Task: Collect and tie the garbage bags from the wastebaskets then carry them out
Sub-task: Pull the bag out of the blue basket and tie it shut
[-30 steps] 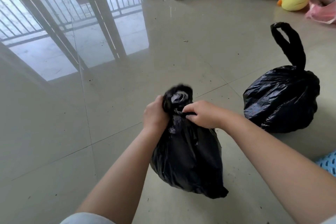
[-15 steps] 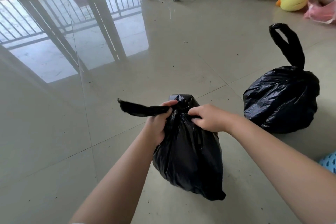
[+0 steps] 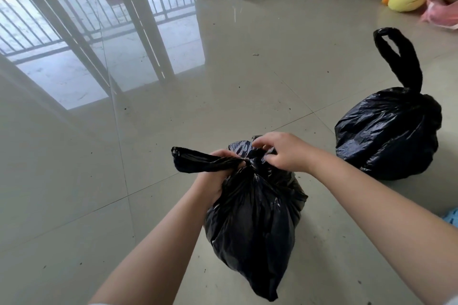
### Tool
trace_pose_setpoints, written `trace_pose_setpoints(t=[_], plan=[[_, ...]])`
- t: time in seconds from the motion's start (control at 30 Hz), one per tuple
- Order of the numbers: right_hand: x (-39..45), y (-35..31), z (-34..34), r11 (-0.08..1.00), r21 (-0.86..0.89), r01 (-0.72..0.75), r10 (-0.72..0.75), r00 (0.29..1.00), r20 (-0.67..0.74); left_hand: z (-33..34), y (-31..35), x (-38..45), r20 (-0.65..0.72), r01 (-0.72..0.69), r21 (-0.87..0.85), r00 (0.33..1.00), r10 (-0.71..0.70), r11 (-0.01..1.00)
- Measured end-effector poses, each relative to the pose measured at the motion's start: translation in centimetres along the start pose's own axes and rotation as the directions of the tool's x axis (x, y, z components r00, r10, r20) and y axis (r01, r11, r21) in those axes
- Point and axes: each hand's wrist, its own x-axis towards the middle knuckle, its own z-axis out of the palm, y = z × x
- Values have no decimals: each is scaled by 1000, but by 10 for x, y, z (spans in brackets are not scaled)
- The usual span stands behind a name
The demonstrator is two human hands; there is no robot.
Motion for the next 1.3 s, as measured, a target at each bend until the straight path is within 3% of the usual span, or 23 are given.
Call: trace_pose_setpoints(t=[0.13, 0.27, 0.37, 0.47, 0.57, 0.7, 0.8, 0.93, 1.07, 1.23, 1.3], plan=[[4, -2, 11, 995, 96, -28, 11, 983, 181, -1, -5, 1, -1, -35, 51, 999, 35, 998], [3, 2, 10, 986, 168, -20, 1, 994, 113, 6, -1, -4, -9, -10, 45, 1000, 10, 999], [4, 2, 10, 996, -65, 61, -61, 998, -3, 13, 17, -6, -4, -51, -73, 999, 51, 996], [2, 2, 10, 918, -378, 122, -163, 983, -79, 13, 44, 2, -95, -136, -319, 989, 111, 938], [-2, 6, 10, 851, -507, 138, -218, 971, -101, 12, 55, 7, -114, -126, -409, 990, 86, 904], [-5, 15, 24, 755, -605, 251, -382, 919, -95, 1, 38, 7, -165, 4, -225, 985, -42, 974], [-7, 28, 33, 727, -642, 246, -371, 926, -65, -8, 32, 9, -231, 54, -86, 970, -73, 995], [-13, 40, 41, 757, -628, 180, -183, 981, 61, -12, 23, 9, -297, 132, 156, 951, -81, 979], [-14, 40, 50, 743, -649, 165, -128, 986, 105, -17, 15, 9, -325, 197, 249, 939, -110, 948], [-13, 44, 48, 794, -595, 125, -33, 986, 164, -12, 18, 0, -168, 276, 276, 957, -237, 921], [-13, 47, 41, 881, -467, 72, 32, 977, 211, -12, 24, -1, -119, 258, 451, 966, -229, 854]])
